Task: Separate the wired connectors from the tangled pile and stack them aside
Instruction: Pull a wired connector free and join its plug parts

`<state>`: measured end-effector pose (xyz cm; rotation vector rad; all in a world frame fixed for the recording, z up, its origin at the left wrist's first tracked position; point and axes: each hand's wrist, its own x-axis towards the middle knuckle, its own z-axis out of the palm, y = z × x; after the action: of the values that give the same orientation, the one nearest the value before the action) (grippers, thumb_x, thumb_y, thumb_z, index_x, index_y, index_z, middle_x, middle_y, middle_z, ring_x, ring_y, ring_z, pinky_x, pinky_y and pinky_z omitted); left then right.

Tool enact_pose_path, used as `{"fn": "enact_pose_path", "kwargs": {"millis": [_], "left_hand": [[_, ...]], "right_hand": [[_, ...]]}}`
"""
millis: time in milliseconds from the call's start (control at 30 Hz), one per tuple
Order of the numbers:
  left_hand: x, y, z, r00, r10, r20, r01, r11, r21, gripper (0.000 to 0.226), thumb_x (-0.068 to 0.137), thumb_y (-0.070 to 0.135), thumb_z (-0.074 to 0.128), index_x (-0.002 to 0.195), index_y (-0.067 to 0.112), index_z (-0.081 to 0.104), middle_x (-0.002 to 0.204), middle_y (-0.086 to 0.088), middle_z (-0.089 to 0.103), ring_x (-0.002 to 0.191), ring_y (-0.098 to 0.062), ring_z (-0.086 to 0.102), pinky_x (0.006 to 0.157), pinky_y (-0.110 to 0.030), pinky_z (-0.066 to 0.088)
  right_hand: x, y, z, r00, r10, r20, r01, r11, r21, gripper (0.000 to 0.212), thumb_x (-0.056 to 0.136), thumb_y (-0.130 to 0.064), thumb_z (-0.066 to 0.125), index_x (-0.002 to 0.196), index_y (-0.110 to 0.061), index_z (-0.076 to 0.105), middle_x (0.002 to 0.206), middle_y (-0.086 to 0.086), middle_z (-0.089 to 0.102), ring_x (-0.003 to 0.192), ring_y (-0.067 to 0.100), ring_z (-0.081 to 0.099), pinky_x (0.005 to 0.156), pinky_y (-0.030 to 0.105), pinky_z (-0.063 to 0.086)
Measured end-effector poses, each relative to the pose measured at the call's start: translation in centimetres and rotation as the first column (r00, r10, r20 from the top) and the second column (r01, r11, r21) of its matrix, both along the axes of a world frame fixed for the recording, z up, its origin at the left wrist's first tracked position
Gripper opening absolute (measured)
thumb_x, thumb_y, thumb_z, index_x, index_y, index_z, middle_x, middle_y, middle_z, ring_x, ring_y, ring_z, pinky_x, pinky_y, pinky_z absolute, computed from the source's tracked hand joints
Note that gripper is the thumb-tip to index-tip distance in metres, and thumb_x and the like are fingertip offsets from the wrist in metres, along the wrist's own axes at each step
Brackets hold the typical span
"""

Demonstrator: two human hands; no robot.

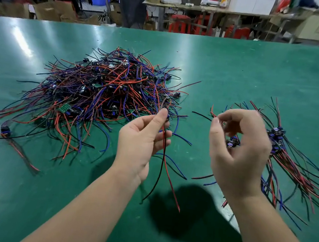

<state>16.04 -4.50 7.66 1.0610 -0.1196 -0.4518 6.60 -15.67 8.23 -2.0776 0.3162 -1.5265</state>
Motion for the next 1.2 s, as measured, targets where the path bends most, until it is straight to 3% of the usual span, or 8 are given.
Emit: {"fn": "enact_pose_path", "kwargs": {"millis": [167, 433, 533, 667, 867, 933, 1033, 1200], "left_hand": [[-0.1, 0.0, -0.3, 0.992, -0.123, -0.041, 0.125, 0.990, 0.060, 0.019, 0.067, 0.029, 0.072, 0.070, 0.014, 0.062, 0.059, 0.001, 0.067, 0.044, -0.007, 0.059, 0.047, -0.018, 0.051], [-0.4, -0.1, -0.9, 0.913, -0.398, 0.092, 0.325, 0.844, 0.426, 0.029, 0.097, 0.029, 0.051, 0.082, 0.010, 0.066, 0.067, 0.000, 0.068, 0.047, -0.009, 0.058, 0.052, -0.021, 0.050], [0.4, 0.3, -1.1, 0.866, -0.369, 0.337, 0.092, 0.780, 0.619, 0.025, 0.097, 0.027, 0.054, 0.082, 0.013, 0.069, 0.071, 0.002, 0.069, 0.055, -0.008, 0.061, 0.058, -0.022, 0.048], [3.2, 2.1, -1.3, 0.599, -0.312, 0.737, -0.538, 0.525, 0.659, 0.017, 0.091, 0.024, 0.058, 0.092, 0.019, 0.074, 0.106, 0.001, 0.065, 0.100, -0.015, 0.054, 0.088, -0.025, 0.037], [5.9, 3.2, -3.1, 0.735, -0.468, 0.491, -0.474, 0.163, 0.865, 0.033, 0.097, 0.019, 0.042, 0.126, 0.026, 0.055, 0.154, -0.003, 0.028, 0.146, -0.022, 0.012, 0.116, -0.047, 0.007], [5.9, 3.1, -3.6, 0.755, -0.496, 0.428, -0.434, 0.111, 0.894, 0.033, 0.097, 0.020, 0.040, 0.128, 0.029, 0.048, 0.154, -0.001, 0.029, 0.147, -0.023, 0.009, 0.115, -0.052, 0.000], [5.9, 3.1, -3.7, 0.746, -0.482, 0.460, -0.473, 0.102, 0.875, 0.028, 0.094, 0.025, 0.045, 0.119, 0.038, 0.046, 0.131, 0.001, 0.046, 0.134, -0.024, 0.030, 0.113, -0.056, 0.001], [5.9, 3.3, -3.2, 0.708, -0.388, 0.590, -0.539, 0.242, 0.807, 0.015, 0.089, 0.039, 0.056, 0.104, 0.041, 0.053, 0.094, 0.012, 0.057, 0.095, -0.017, 0.053, 0.105, -0.048, 0.019]], "right_hand": [[0.4, 0.4, -0.8, 0.880, 0.394, -0.264, -0.328, 0.908, 0.262, 0.025, 0.079, -0.027, 0.071, 0.103, -0.022, 0.066, 0.090, -0.004, 0.064, 0.070, 0.011, 0.060, 0.069, 0.027, 0.051], [0.6, -1.1, -1.5, 0.895, 0.253, -0.368, -0.186, 0.960, 0.207, 0.014, 0.072, -0.008, 0.080, 0.082, -0.015, 0.072, 0.076, -0.006, 0.069, 0.069, 0.005, 0.065, 0.071, 0.028, 0.054], [0.4, -1.5, -1.3, 0.951, 0.074, -0.300, -0.048, 0.995, 0.092, 0.009, 0.074, -0.005, 0.077, 0.076, -0.011, 0.071, 0.071, -0.002, 0.067, 0.063, 0.010, 0.062, 0.067, 0.027, 0.053], [0.1, -2.8, -1.0, 0.894, -0.094, -0.439, 0.111, 0.994, 0.014, 0.007, 0.075, -0.005, 0.074, 0.075, -0.010, 0.070, 0.071, 0.001, 0.065, 0.070, 0.022, 0.063, 0.072, 0.031, 0.050], [-0.2, -2.9, -1.0, 0.721, -0.109, -0.684, 0.189, 0.981, 0.043, 0.004, 0.078, -0.012, 0.073, 0.075, -0.010, 0.073, 0.079, 0.006, 0.069, 0.078, 0.026, 0.062, 0.076, 0.037, 0.051], [-0.2, -2.7, -0.8, 0.679, -0.114, -0.725, 0.198, 0.980, 0.031, 0.006, 0.080, -0.012, 0.073, 0.076, -0.007, 0.074, 0.080, 0.009, 0.070, 0.079, 0.029, 0.062, 0.076, 0.038, 0.052], [-0.1, -2.7, -0.7, 0.599, -0.121, -0.791, 0.205, 0.979, 0.005, 0.007, 0.082, -0.008, 0.070, 0.079, -0.005, 0.075, 0.085, 0.012, 0.071, 0.084, 0.032, 0.063, 0.078, 0.037, 0.051], [0.0, -2.8, -0.6, 0.511, -0.106, -0.853, 0.193, 0.981, -0.007, 0.013, 0.081, 0.001, 0.062, 0.084, -0.002, 0.074, 0.094, 0.020, 0.070, 0.092, 0.037, 0.063, 0.082, 0.039, 0.052]]}}
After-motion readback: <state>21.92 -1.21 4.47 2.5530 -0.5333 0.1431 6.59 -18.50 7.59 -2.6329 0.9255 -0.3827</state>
